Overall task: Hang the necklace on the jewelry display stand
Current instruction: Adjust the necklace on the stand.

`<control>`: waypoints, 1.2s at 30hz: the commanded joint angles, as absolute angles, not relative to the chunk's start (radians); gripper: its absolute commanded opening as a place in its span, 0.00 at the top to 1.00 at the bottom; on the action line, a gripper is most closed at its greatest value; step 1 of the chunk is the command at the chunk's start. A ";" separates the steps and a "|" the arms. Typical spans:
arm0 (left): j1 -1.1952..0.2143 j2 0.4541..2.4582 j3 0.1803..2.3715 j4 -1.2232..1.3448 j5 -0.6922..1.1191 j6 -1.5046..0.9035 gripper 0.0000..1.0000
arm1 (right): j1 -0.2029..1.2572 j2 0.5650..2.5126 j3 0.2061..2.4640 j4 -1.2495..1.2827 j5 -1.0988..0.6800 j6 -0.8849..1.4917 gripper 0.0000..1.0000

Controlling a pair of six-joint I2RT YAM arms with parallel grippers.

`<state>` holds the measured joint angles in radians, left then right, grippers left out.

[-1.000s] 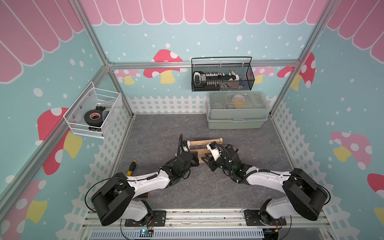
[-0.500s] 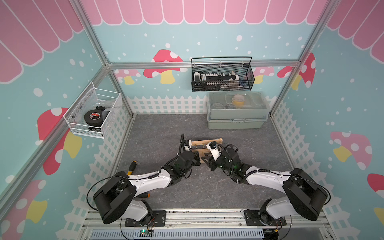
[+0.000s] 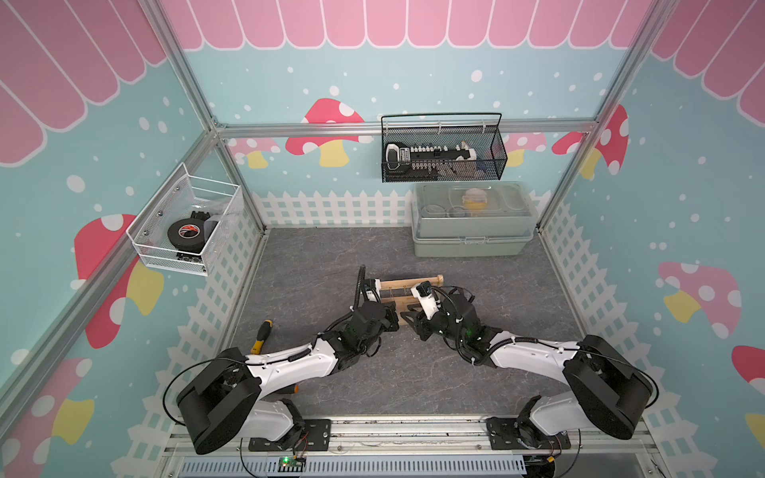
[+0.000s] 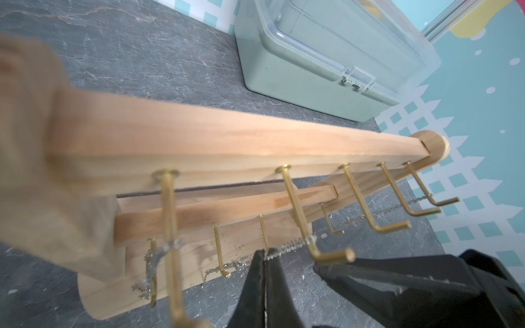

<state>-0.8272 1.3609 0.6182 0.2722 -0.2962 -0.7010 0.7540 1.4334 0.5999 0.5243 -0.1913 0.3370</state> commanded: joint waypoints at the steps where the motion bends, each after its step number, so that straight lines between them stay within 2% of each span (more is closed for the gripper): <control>1: -0.833 1.338 0.597 0.223 -0.347 -0.706 1.00 | 0.759 1.444 0.617 0.535 -0.190 0.330 0.67; 23: -0.836 1.279 0.588 0.157 -0.346 -0.684 1.00 | 0.759 1.447 0.615 0.534 -0.186 0.330 0.67; 36: -0.848 1.303 0.621 0.120 -0.273 -0.670 1.00 | 0.759 1.448 0.614 0.531 -0.180 0.329 0.67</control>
